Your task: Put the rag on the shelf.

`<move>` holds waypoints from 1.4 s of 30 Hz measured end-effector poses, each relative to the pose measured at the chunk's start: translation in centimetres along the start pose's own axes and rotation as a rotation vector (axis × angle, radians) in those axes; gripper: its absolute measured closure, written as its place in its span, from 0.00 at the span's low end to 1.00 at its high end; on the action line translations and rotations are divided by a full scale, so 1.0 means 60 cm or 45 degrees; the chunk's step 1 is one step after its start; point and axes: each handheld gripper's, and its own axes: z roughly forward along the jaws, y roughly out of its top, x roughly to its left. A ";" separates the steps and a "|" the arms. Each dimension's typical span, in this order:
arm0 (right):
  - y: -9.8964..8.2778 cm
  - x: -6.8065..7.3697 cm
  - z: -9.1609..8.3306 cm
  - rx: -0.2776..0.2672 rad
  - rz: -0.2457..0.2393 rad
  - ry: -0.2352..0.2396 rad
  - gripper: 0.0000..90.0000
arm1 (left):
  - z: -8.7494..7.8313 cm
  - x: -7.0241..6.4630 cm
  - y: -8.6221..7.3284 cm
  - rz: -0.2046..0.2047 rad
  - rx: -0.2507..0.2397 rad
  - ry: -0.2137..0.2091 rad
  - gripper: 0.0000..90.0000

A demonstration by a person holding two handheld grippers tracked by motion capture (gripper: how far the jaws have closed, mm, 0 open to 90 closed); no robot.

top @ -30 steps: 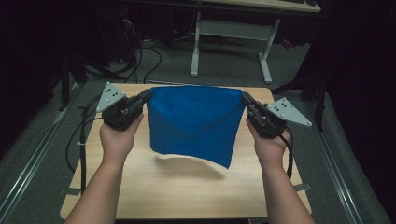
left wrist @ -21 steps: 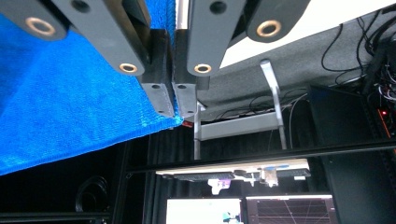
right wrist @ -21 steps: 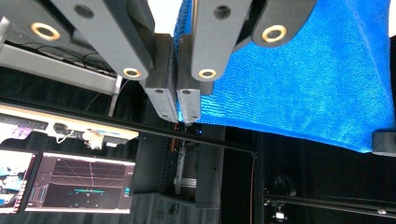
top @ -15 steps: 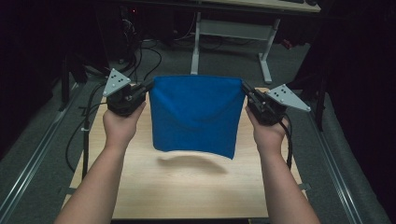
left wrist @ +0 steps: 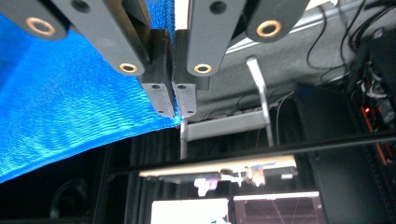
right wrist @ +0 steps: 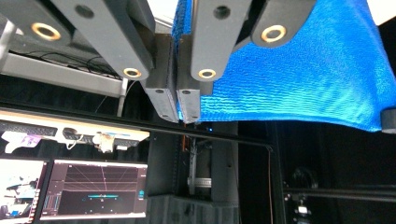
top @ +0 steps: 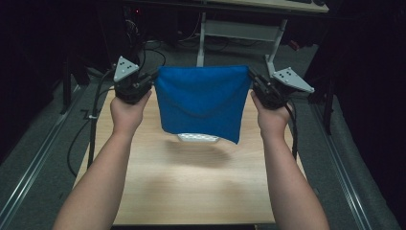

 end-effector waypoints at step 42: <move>-0.182 -0.038 0.144 0.477 -0.174 -0.060 0.99 | 0.152 0.036 -0.200 -0.040 0.485 -0.040 0.98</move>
